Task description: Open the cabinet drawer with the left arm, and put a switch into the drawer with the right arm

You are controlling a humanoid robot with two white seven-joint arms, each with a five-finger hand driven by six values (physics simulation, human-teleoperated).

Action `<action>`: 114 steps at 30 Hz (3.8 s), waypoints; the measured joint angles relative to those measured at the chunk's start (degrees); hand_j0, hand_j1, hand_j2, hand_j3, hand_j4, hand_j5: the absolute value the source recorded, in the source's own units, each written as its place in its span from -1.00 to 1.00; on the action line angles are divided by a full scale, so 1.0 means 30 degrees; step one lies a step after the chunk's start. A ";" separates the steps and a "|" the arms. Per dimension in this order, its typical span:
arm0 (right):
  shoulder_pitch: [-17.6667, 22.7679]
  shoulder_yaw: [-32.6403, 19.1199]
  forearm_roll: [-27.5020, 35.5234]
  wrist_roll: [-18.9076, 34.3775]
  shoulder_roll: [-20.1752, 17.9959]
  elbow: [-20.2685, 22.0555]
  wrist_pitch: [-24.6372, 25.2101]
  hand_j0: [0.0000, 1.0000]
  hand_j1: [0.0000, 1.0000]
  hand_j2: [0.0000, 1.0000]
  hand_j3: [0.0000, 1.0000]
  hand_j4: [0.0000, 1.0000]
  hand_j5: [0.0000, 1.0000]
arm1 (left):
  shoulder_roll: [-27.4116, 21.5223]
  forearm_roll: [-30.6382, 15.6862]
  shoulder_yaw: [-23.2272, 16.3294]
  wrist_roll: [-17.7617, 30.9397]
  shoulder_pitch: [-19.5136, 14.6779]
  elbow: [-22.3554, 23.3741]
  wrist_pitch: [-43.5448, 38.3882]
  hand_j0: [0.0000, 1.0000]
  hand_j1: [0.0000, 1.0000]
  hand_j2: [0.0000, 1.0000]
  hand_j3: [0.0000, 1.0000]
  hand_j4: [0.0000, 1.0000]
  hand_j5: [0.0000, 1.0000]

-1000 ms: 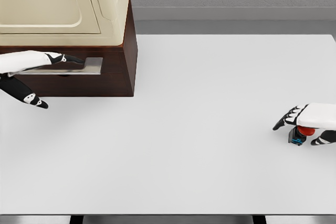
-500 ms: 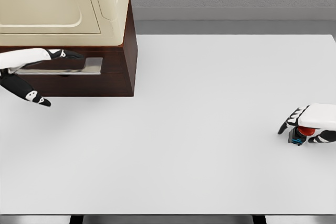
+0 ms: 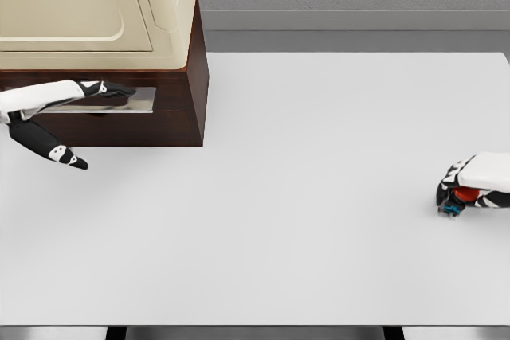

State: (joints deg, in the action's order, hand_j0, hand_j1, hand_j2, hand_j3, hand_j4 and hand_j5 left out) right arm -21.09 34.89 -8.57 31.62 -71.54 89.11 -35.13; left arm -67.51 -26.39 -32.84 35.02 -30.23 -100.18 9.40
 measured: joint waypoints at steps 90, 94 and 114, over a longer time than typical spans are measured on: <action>-1.5645 0.7603 -0.0130 0.1134 1.1763 0.0075 -0.0012 -0.13 -0.13 -0.13 -0.13 -0.13 -0.13 | -0.0355 -0.4518 0.4671 0.0000 0.5068 -0.0296 0.8581 1.00 1.00 1.00 1.00 1.00 1.00; -1.5938 0.7759 -0.0033 0.1137 1.2127 0.0353 -0.0016 -0.13 -0.13 -0.13 -0.13 -0.13 -0.13 | -0.0346 -0.4517 0.4671 0.0000 0.5068 -0.0296 0.8581 1.00 1.00 1.00 1.00 1.00 1.00; -1.7315 0.8425 0.1536 0.1132 1.4301 0.0454 -0.0017 -0.13 -0.13 -0.13 -0.13 -0.13 -0.13 | -0.0324 -0.4516 0.4681 -0.0001 0.5097 -0.0297 0.8581 1.00 1.00 1.00 1.00 1.00 1.00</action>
State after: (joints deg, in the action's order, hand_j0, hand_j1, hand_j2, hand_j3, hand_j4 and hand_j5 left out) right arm -73.04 60.16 -3.96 35.02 -28.64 90.47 -35.18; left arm -68.48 -39.94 -18.80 35.02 -14.94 -101.07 35.15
